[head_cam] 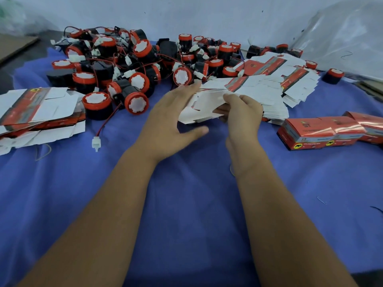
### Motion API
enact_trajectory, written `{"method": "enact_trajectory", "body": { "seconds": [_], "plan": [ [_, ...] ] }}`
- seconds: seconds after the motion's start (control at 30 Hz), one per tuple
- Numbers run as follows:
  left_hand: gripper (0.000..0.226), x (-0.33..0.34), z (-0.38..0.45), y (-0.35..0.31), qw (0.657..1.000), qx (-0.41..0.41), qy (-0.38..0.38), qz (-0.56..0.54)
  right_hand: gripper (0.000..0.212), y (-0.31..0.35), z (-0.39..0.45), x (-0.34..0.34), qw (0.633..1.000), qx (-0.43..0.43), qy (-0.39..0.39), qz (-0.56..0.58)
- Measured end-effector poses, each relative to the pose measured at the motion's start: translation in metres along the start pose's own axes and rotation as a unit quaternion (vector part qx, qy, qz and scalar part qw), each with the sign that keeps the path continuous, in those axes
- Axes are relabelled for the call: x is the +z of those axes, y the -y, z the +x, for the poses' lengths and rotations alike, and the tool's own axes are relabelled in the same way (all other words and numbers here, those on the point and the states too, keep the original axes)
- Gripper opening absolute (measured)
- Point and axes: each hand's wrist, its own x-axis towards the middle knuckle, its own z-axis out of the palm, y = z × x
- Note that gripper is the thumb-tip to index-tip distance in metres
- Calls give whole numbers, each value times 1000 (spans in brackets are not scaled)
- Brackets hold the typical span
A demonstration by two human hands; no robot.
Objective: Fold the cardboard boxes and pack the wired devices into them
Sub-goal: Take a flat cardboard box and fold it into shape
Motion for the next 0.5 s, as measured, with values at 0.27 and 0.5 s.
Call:
{"method": "enact_trajectory", "body": {
  "seconds": [0.27,0.5],
  "plan": [
    [19,-7,5,-7,961,-104,-160,-199,17,0,-14,14,983,-81,147,69],
    [16,-9,8,-6,930,-135,-180,-291,46,-5,-16,19,975,-110,188,-38]
  ]
}}
